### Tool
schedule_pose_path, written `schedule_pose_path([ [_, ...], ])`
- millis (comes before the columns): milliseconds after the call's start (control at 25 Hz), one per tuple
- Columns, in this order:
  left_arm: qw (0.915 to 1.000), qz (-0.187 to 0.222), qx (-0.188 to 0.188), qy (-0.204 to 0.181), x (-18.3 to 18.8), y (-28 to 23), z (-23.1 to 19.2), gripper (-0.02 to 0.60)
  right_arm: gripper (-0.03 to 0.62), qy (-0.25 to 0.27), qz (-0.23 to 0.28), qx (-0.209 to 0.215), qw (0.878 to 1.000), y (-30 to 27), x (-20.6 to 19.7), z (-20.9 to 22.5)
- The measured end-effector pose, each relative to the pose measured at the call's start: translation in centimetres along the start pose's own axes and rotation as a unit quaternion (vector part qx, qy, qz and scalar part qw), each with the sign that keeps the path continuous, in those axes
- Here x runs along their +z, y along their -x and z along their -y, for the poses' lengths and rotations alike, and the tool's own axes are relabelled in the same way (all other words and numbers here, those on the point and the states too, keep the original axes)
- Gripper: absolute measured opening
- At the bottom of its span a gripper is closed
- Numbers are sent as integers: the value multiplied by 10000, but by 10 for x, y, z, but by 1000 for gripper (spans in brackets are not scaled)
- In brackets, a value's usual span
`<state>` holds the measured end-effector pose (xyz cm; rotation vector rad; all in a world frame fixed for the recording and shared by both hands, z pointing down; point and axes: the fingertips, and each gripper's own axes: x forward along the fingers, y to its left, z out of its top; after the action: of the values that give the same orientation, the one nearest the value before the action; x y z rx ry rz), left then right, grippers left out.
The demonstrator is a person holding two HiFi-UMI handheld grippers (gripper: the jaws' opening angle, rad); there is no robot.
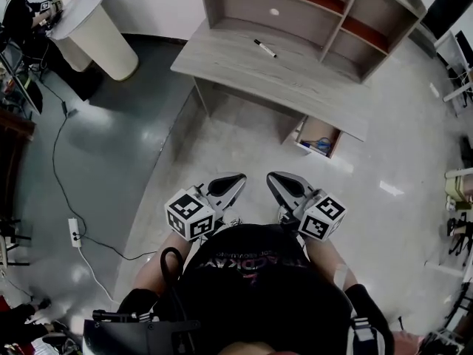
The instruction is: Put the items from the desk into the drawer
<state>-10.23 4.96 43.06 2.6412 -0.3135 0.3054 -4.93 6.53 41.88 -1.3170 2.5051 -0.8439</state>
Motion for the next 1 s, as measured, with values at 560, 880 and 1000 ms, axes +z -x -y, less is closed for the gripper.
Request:
schedule_pose_path([
  [560,9999,-17,40,-118,14,1,-31,11,17,468,-67,-376,9982,-31,30,34],
  [880,9984,83,556,-1,41,-31,-71,11,17,634,-150,-269,9975,-63,81,110],
  [1000,9975,158,689,83,55,-49,-81,11,17,704,-336,-269,9966,-79,98,146],
])
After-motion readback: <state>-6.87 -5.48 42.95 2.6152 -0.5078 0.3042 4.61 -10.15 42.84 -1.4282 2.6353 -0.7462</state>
